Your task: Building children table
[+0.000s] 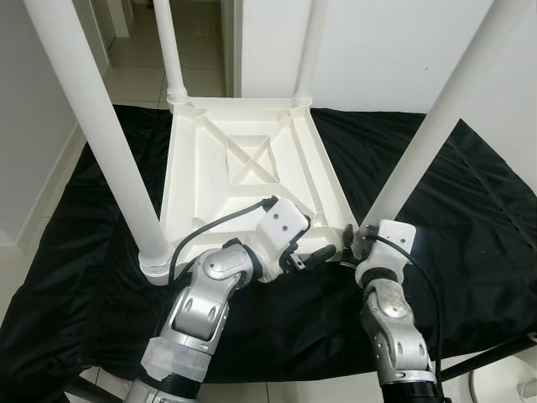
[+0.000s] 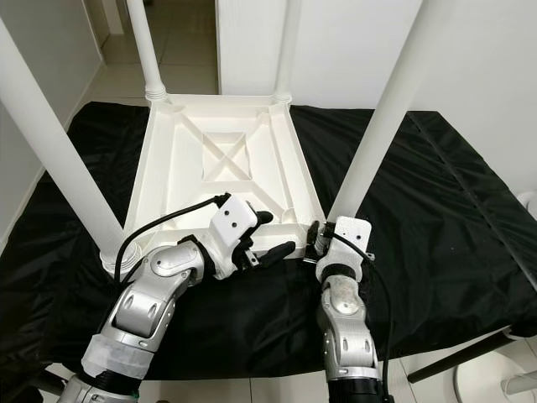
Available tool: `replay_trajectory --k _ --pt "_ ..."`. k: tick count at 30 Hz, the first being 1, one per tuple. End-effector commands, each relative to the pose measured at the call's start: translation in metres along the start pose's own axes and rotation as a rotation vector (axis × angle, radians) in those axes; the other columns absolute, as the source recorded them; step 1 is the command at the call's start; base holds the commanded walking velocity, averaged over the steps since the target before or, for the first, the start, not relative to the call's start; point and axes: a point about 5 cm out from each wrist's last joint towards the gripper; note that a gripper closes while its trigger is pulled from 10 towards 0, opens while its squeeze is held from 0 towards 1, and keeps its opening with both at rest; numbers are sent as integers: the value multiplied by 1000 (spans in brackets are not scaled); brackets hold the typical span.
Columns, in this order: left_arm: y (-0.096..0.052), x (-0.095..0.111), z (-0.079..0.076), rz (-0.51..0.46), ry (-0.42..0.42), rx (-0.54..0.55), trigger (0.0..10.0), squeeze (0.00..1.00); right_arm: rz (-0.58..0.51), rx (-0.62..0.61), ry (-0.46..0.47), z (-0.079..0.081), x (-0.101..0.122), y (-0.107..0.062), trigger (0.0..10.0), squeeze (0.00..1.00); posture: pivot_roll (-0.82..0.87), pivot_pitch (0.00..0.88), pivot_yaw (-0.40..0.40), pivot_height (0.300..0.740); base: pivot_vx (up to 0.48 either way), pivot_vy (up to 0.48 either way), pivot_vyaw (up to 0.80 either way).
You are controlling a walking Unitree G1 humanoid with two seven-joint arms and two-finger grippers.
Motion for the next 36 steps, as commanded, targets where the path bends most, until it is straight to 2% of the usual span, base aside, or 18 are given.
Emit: replay_trajectory --k 1,2,3,4,6,7,9,16,19,21,23,24,25,26,27,36 --pt "2 -2 6 30 6 133 10000 0 3 3 9 -2 -2 0 10000 976 -43 24 -46 740 0 0 0" --pt "2 -2 6 29 6 133 10000 0 0 24 0 -6 -1 1 10000 173 -43 24 -46 740 0 0 0" --pt "2 -1 6 29 7 134 10000 0 -4 71 -3 -11 -1 3 10000 0 -45 23 -44 740 0 0 0" --pt "2 -1 6 29 7 134 10000 0 -4 71 -3 -11 -1 3 10000 0 -45 23 -44 740 0 0 0" --pt "3 -1 7 25 8 133 10000 0 -23 200 -6 -17 5 7 10000 0 -51 17 -40 740 0 0 0" --pt "3 -1 7 25 8 133 10000 0 -23 200 -6 -17 5 7 10000 0 -51 17 -40 740 0 0 0" --pt "4 -1 7 23 9 132 10000 0 -34 282 -12 -19 10 11 10000 0 -52 14 -41 740 0 0 0" --pt "6 1 9 18 13 132 10000 0 -34 398 -58 -22 15 21 10000 0 -52 7 -39 740 0 0 0" --pt "6 1 10 16 15 133 10000 0 -29 436 -69 -21 16 23 10000 0 -50 4 -38 740 0 0 0" --pt "6 2 10 14 17 134 10000 0 -20 546 -92 -15 17 28 10000 0 -48 4 -38 740 0 0 0" --pt "6 2 11 13 17 135 10000 0 -13 586 -104 -13 17 30 10000 0 -46 3 -38 740 0 0 0" --pt "6 2 11 12 19 136 10000 0 -4 616 -111 -11 16 31 8627 0 -43 3 -39 740 0 0 0" --pt "6 2 11 12 19 136 10000 0 -4 616 -111 -11 16 31 8627 0 -43 3 -39 740 0 0 0" --pt "6 3 11 11 19 137 10000 0 4 637 -115 -11 15 33 1529 0 -41 3 -40 740 0 0 0" --pt "6 3 11 11 20 138 10000 0 11 656 -124 -11 14 34 0 0 -37 2 -42 740 0 0 0" --pt "5 2 11 14 20 145 10000 0 31 678 -136 -15 9 36 0 0 -30 2 -49 740 0 0 0"
Point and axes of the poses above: a point about 5 cm out from each wrist's last joint towards the gripper, its own y axis pointing out of the wrist towards the gripper, its own x axis along the axis of the wrist's last joint, z = x × y, and after that the axes turned 8 degrees about y, right-handed
